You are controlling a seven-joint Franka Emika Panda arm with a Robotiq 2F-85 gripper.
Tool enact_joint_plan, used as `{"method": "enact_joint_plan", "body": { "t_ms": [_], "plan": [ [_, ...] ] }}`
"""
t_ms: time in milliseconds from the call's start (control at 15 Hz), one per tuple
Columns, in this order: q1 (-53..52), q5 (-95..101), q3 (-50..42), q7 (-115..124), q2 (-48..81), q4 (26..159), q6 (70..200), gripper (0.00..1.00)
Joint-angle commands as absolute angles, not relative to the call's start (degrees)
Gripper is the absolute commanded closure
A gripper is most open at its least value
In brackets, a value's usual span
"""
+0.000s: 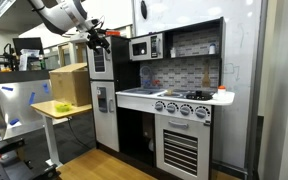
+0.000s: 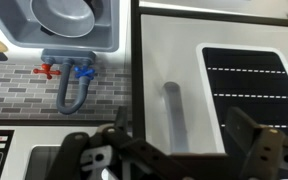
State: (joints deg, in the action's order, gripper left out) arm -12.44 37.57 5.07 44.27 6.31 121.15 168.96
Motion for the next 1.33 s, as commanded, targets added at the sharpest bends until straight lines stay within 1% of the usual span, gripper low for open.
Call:
{"method": "enact_joint_plan", "body": {
  "t_ms": [0,67,133,200,467,533,600,800,867,1000,1267],
  "plan": [
    [-13.49,45.11,2.90,51.90,7.78,118.31,169.28,0.00],
    [-13.57,46.66,2.81,53.43,8.07,117.83,169.05,0.25],
    [-13.55,47.95,2.84,54.72,8.24,117.56,169.03,0.28],
    [-13.59,49.07,2.95,55.96,8.45,117.33,168.97,0.34],
    [-14.16,51.52,3.26,58.87,9.46,116.70,168.63,0.64],
    [-14.32,51.83,3.25,59.33,9.58,116.73,168.65,0.69],
    [-14.51,52.11,3.24,59.75,9.69,116.69,168.58,0.77],
    [-14.54,51.94,3.37,59.31,9.66,117.09,168.33,0.97],
    [-14.48,51.51,3.48,58.66,9.73,117.28,168.50,1.00],
    [-14.07,49.79,4.22,56.07,9.84,117.90,169.27,0.95],
    [-12.69,43.71,5.88,47.11,10.21,119.83,173.31,0.95]
  ]
}}
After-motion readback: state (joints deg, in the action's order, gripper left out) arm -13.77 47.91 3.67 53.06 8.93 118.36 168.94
